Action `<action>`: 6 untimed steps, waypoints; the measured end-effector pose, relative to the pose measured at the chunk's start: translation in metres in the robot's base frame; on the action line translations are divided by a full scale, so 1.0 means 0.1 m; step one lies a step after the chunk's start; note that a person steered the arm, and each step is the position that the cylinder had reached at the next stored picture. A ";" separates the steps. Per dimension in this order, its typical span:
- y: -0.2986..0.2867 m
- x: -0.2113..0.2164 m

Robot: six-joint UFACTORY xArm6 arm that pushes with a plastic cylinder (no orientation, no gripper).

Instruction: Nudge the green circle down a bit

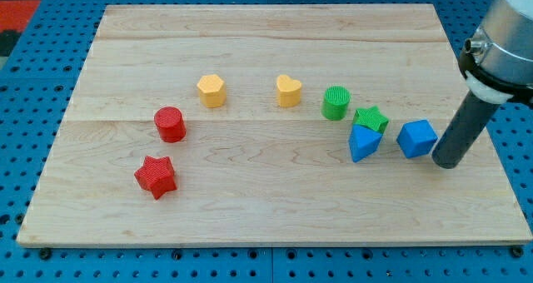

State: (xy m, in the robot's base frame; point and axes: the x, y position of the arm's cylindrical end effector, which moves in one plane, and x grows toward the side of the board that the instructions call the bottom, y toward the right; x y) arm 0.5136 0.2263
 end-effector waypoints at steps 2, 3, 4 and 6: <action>-0.72 -0.35; -0.81 -0.47; -0.45 -0.85; -1.85 -1.45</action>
